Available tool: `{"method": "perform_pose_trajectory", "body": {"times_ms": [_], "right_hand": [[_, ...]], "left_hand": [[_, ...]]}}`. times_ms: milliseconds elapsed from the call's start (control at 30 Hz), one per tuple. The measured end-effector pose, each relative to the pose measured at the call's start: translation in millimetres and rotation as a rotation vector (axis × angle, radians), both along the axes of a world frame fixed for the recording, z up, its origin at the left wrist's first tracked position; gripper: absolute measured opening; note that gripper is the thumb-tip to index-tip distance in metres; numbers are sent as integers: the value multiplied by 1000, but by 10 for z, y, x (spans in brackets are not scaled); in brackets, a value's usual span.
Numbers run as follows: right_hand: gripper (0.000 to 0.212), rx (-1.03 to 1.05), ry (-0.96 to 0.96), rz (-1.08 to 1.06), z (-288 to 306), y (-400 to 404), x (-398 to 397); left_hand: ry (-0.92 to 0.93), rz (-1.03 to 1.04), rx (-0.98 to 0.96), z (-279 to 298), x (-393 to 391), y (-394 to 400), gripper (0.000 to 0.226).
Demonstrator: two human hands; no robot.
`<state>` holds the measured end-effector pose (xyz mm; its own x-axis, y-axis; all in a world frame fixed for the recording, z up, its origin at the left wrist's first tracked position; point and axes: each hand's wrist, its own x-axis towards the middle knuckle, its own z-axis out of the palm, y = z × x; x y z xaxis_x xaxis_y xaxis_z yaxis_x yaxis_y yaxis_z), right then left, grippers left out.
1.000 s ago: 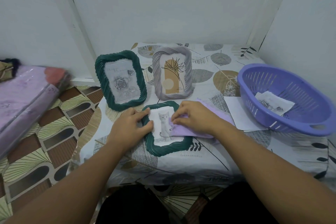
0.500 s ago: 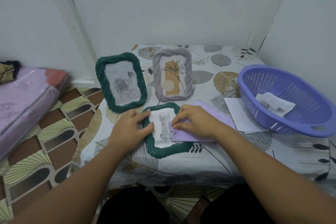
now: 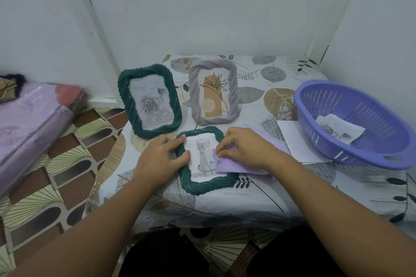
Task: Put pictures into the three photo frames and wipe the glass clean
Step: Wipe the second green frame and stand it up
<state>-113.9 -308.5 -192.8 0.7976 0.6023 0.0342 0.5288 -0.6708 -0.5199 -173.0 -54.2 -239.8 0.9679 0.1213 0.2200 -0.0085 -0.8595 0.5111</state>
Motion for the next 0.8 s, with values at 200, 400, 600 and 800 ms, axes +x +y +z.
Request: {"method": "perform_pose_trajectory", "body": {"times_ms": [200, 400, 600, 800], "right_hand": [[9, -69, -8, 10, 17, 23, 5], [11, -71, -76, -20, 12, 86, 8], [8, 53, 90, 49, -28, -33, -88], [10, 76, 12, 13, -75, 120, -50]], "left_hand": [[1, 1, 2, 3, -10, 0, 55], [-6, 2, -3, 5, -15, -9, 54], [-5, 6, 4, 0, -10, -11, 54], [-8, 11, 6, -10, -5, -10, 54]]}}
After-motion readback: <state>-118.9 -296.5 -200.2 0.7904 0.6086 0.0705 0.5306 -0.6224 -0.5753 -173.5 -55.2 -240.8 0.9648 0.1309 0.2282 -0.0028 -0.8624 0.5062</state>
